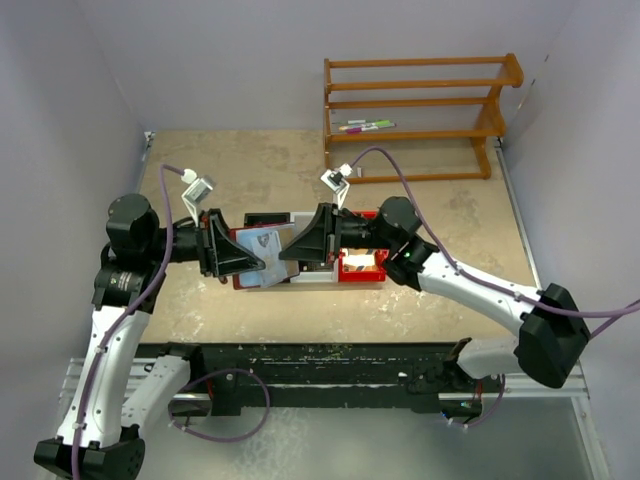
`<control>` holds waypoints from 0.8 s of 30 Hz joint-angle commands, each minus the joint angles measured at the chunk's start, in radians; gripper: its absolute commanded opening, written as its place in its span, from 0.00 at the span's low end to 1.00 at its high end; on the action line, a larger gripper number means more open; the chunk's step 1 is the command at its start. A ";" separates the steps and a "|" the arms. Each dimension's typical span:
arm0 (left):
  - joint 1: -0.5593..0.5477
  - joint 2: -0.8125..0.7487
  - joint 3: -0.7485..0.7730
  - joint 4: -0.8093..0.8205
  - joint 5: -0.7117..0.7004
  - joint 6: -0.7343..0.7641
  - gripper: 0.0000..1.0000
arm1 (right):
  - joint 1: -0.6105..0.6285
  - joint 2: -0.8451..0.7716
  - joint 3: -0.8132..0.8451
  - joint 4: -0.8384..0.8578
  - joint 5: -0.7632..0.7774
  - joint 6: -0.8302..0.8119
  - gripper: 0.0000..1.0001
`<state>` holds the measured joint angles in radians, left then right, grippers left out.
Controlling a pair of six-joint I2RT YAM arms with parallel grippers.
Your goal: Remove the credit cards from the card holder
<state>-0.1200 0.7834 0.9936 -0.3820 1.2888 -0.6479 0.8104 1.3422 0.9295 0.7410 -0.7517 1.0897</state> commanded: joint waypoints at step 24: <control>-0.009 -0.013 0.019 0.131 0.022 -0.073 0.06 | -0.010 -0.044 -0.075 0.380 -0.030 0.205 0.02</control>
<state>-0.1238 0.7727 0.9878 -0.2787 1.3052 -0.7227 0.8043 1.3258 0.8528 1.0489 -0.7605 1.2854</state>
